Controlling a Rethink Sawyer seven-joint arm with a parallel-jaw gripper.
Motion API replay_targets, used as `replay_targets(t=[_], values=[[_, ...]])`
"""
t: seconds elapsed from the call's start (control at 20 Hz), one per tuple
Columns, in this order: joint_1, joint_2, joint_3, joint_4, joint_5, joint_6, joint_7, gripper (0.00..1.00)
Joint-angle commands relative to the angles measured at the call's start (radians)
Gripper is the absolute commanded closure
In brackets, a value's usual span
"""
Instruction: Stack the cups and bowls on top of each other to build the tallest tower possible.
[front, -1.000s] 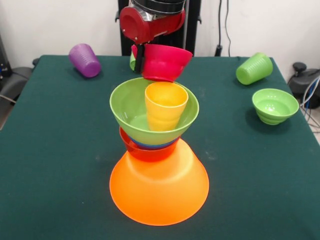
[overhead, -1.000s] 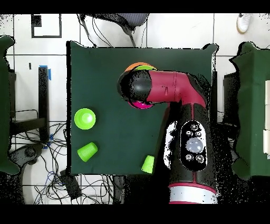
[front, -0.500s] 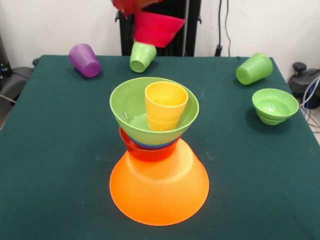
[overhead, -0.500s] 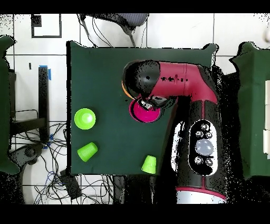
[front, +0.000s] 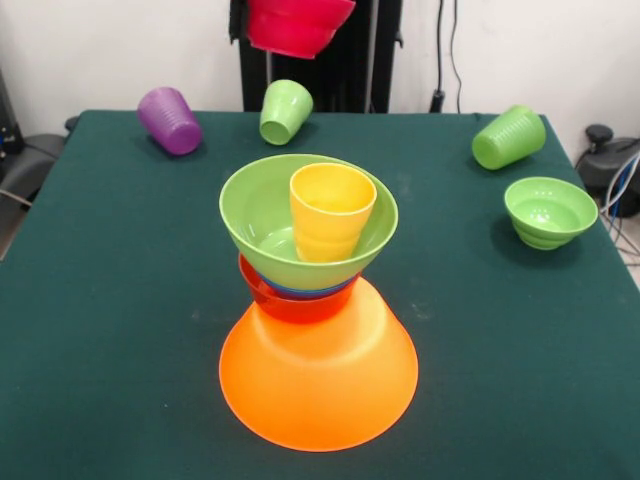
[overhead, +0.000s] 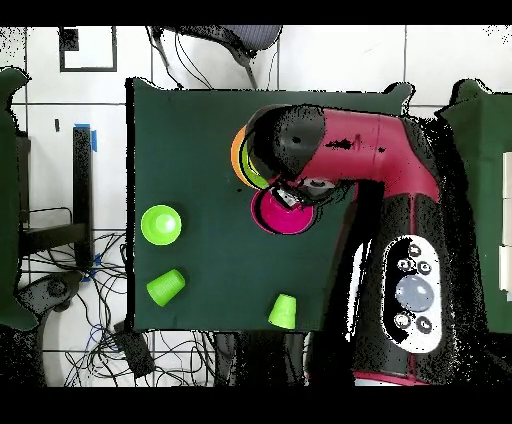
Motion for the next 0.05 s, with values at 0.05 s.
replay_targets(t=[0.05], values=[[-0.027,0.049,0.156,0.042,0.064,-0.186,0.017,1.0]])
